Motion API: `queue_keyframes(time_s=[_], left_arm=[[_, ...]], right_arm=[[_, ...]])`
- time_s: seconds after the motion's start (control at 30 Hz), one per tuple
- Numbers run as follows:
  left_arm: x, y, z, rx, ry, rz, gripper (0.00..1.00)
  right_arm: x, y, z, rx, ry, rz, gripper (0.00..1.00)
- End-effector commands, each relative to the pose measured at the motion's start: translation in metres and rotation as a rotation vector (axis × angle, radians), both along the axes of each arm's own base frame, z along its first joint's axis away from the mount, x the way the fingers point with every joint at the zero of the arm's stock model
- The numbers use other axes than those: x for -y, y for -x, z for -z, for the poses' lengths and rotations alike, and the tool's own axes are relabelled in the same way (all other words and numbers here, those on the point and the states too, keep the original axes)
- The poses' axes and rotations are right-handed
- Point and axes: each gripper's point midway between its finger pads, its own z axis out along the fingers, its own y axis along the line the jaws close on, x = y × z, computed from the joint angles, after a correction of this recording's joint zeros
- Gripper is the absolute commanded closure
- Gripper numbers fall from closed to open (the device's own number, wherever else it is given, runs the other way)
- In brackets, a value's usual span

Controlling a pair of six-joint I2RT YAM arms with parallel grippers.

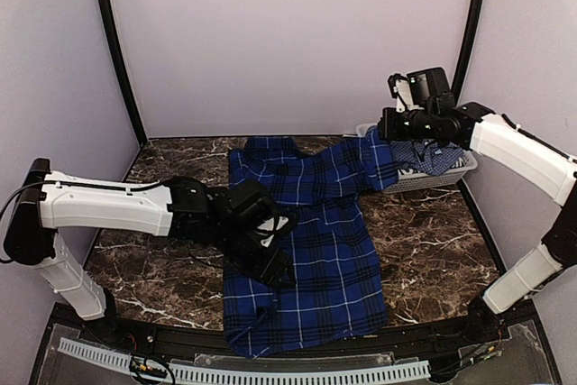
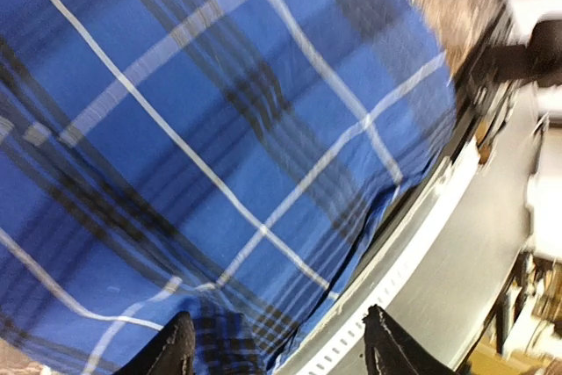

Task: Fold and stack the long sleeve shirts
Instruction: Fold the flattened shirt at the center of the board, then move the 1/3-folded shirt to the center of the board.

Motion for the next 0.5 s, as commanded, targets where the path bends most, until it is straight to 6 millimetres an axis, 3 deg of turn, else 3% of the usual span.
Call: queue_keyframes(time_s=[0.0, 0.17, 0.47], left_arm=[[-0.019, -0.065, -0.038, 0.099, 0.108, -0.190, 0.36], [-0.035, -0.135, -0.033, 0.162, 0.150, -0.345, 0.39], [-0.061, -0.245, 0.020, 0.206, 0.109, -0.520, 0.45]], right_arm=[[-0.019, 0.009, -0.017, 0.050, -0.063, -0.052, 1.00], [-0.038, 0.019, -0.015, 0.041, -0.076, -0.101, 1.00], [-0.082, 0.042, 0.012, -0.023, -0.086, -0.210, 1.00]])
